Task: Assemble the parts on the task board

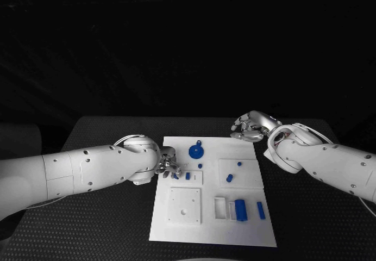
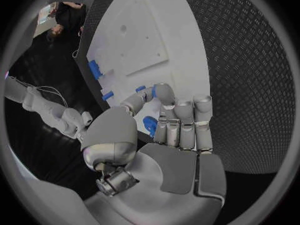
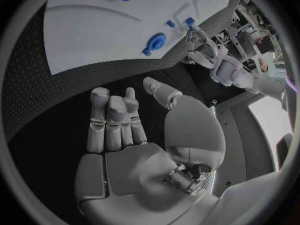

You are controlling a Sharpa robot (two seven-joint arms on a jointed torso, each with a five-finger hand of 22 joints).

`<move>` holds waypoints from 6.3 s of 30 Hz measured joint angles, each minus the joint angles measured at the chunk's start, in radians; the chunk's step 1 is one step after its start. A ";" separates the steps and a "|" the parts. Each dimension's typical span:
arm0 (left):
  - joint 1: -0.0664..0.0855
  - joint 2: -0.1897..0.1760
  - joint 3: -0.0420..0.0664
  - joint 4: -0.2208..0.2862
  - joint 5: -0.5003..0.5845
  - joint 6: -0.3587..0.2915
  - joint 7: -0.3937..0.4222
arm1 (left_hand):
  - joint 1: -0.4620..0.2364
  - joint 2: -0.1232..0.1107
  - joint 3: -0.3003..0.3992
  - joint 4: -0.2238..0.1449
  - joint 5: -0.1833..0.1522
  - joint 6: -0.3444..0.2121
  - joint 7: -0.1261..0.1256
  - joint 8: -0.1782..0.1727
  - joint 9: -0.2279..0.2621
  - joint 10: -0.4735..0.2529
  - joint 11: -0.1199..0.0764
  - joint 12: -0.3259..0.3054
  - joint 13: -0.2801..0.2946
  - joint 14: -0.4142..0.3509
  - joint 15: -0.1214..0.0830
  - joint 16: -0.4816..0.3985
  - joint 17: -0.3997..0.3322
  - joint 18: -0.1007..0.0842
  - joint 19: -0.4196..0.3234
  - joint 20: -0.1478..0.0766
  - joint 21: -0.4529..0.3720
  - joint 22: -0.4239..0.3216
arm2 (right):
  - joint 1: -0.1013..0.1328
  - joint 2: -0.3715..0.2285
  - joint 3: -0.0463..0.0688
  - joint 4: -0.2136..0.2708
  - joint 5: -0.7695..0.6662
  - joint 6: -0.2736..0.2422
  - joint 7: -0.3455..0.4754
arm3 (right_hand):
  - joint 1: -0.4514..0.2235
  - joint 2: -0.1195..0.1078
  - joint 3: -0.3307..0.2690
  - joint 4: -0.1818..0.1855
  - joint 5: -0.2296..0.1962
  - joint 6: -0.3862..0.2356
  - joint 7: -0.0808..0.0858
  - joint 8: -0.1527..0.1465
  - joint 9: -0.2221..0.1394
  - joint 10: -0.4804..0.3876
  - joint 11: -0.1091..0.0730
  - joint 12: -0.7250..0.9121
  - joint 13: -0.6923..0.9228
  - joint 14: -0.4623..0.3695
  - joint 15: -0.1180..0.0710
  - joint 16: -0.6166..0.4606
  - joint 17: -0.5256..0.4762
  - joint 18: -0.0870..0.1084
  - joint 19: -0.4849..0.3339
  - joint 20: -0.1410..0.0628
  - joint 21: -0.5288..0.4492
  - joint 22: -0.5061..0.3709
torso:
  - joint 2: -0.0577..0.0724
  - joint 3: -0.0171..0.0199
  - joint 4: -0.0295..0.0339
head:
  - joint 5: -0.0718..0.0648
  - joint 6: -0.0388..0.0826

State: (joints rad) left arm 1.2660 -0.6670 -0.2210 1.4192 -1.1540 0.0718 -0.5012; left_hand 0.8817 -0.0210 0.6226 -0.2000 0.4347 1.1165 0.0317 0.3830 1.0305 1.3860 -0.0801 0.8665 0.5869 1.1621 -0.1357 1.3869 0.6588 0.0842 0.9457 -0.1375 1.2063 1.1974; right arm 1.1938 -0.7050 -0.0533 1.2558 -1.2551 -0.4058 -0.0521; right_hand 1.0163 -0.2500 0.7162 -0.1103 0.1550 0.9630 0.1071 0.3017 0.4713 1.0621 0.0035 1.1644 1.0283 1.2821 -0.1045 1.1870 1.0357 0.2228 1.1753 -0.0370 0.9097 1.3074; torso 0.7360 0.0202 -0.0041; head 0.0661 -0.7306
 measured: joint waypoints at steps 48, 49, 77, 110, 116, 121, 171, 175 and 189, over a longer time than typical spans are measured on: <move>-0.002 0.005 0.001 -0.013 0.002 0.010 0.008 | 0.000 0.000 0.002 0.002 -0.005 0.031 0.005 -0.038 -0.038 0.018 0.000 0.000 -0.001 0.005 -0.002 0.004 0.003 -0.007 0.003 0.004 0.000 0.006 | -0.001 0.001 0.000 -0.001 0.000 0.000 0.001 | 0.000 0.000 0.000 0.000 0.000 -0.002 0.002 0.000 0.000 -0.002 0.002 0.000 0.000 0.000 0.000 0.000 0.000 0.000 0.000 0.000 0.000 0.000 | 0.000 -0.0002 -0.0001 | -0.002 0.000; -0.002 0.005 0.001 -0.013 0.003 0.010 0.008 | 0.000 0.000 0.002 0.001 -0.005 0.031 0.005 -0.039 -0.038 0.018 0.000 0.000 -0.001 0.005 -0.002 0.004 0.003 -0.007 0.003 0.004 0.000 0.006 | -0.001 0.001 0.000 -0.002 0.000 0.000 0.001 | 0.000 0.000 0.000 0.000 0.000 -0.002 0.002 0.000 0.000 -0.002 0.002 0.000 0.000 0.000 0.000 0.000 0.000 0.000 0.000 0.000 0.000 0.000 | 0.000 -0.0001 -0.0001 | -0.003 0.000; -0.001 0.006 0.002 -0.016 0.006 0.028 0.012 | 0.011 -0.011 0.000 0.000 0.006 0.033 0.002 -0.045 -0.041 0.020 0.003 0.005 0.001 0.008 -0.002 0.008 0.006 -0.010 0.003 0.004 0.000 0.008 | -0.001 0.001 0.000 -0.002 0.000 0.000 0.002 | 0.000 0.000 -0.003 -0.003 0.000 0.000 0.000 0.000 0.000 -0.001 0.003 0.000 -0.001 0.000 0.000 0.000 0.000 0.000 0.000 0.000 0.000 0.000 | 0.000 0.0008 -0.0007 | -0.003 -0.002; -0.001 0.013 0.002 -0.022 0.007 0.037 0.009 | 0.008 -0.008 0.009 0.009 -0.061 0.038 0.004 -0.055 -0.045 0.022 0.004 0.008 0.001 0.008 -0.003 0.004 0.002 -0.001 0.007 0.000 0.000 0.008 | -0.002 0.001 0.000 -0.002 0.000 0.000 0.002 | 0.000 0.000 -0.003 -0.003 0.004 -0.003 0.003 0.000 0.000 -0.004 0.000 0.000 -0.001 0.000 0.000 0.000 0.000 0.000 0.000 0.000 -0.004 0.000 | 0.000 0.0007 0.0002 | -0.005 -0.003; -0.001 0.016 0.002 -0.026 0.008 0.037 0.007 | 0.008 -0.008 0.016 0.016 -0.077 0.041 0.001 -0.061 -0.046 0.028 -0.003 0.005 0.000 0.007 -0.003 -0.004 -0.002 -0.001 0.007 0.000 -0.005 0.008 | -0.002 0.000 0.000 -0.002 0.000 0.000 0.002 | 0.000 0.000 -0.003 -0.003 0.004 -0.003 0.003 0.000 0.000 -0.004 0.000 0.000 -0.001 0.000 0.000 0.000 0.000 0.000 0.000 0.000 -0.004 0.000 | 0.000 0.0007 -0.0002 | -0.005 -0.003; -0.001 0.017 0.002 -0.029 0.009 0.037 0.006 | 0.004 -0.012 0.027 0.027 -0.117 0.043 -0.001 -0.068 -0.047 0.028 -0.004 0.001 0.000 0.007 -0.004 -0.008 -0.005 -0.002 0.007 0.000 -0.010 0.009 | -0.002 0.001 0.000 -0.002 0.000 0.000 0.003 | 0.000 0.000 -0.003 -0.003 0.004 -0.002 0.002 0.000 0.000 -0.004 0.000 0.000 -0.001 0.000 0.000 0.000 0.000 0.000 0.000 0.000 -0.004 0.000 | 0.000 0.0007 -0.0004 | -0.005 -0.003; -0.007 0.019 0.011 -0.036 0.019 0.030 -0.008 | -0.008 -0.061 0.014 0.038 -0.157 0.046 -0.015 -0.082 -0.026 0.004 -0.007 -0.016 0.007 0.038 -0.043 -0.016 -0.008 0.002 0.007 0.000 -0.022 0.022 | -0.006 0.003 0.000 -0.005 0.000 0.000 0.004 | 0.000 0.000 -0.003 -0.003 0.004 -0.005 0.005 0.000 -0.001 -0.004 0.000 0.000 -0.002 0.000 0.000 -0.004 0.000 0.000 0.000 0.000 -0.004 0.000 | 0.001 0.0000 -0.0006 | -0.007 -0.004; -0.007 0.020 0.012 -0.040 0.023 0.031 -0.009 | -0.008 -0.060 0.012 0.035 -0.157 0.044 -0.016 -0.082 -0.026 0.004 -0.007 -0.016 0.007 0.038 -0.044 -0.016 -0.008 0.002 0.007 0.000 -0.022 0.022 | -0.006 0.004 0.000 -0.005 0.000 0.000 0.004 | 0.000 0.000 -0.003 -0.003 0.004 -0.005 0.005 0.000 -0.001 -0.004 0.000 0.000 -0.002 0.000 0.000 -0.004 0.000 0.000 0.000 0.000 -0.004 0.000 | 0.001 0.0000 -0.0006 | -0.006 -0.004; -0.007 0.023 0.017 -0.048 0.025 0.030 -0.009 | -0.005 -0.058 0.012 0.035 -0.161 0.044 -0.016 -0.082 -0.023 0.004 -0.008 -0.016 0.007 0.037 -0.045 -0.016 -0.008 0.002 0.007 0.000 -0.026 0.022 | -0.007 0.004 0.000 -0.005 0.000 0.000 0.004 | 0.000 0.000 -0.003 -0.003 0.004 -0.004 0.004 0.000 -0.001 -0.002 0.002 0.000 -0.002 0.000 0.000 -0.004 0.000 0.000 0.000 0.000 -0.004 0.000 | 0.000 0.0006 -0.0011 | -0.006 -0.005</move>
State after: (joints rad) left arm 1.2587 -0.6440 -0.2035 1.3714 -1.1289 0.1023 -0.5100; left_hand 0.8768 -0.0787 0.6349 -0.1655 0.2738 1.1605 0.0153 0.3013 1.0070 1.3898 -0.0877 0.8510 0.5936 1.1986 -0.1806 1.3707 0.6509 0.0858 0.9526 -0.1375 1.1805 1.2195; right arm 1.1872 -0.7007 -0.0534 1.2507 -1.2546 -0.4056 -0.0480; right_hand 1.0163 -0.2501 0.7135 -0.1131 0.1588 0.9590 0.1111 0.3017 0.4707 1.0600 0.0052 1.1644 1.0265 1.2821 -0.1044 1.1830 1.0357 0.2229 1.1752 -0.0369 0.9059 1.3074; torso 0.7364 0.0208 -0.0052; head 0.0598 -0.7356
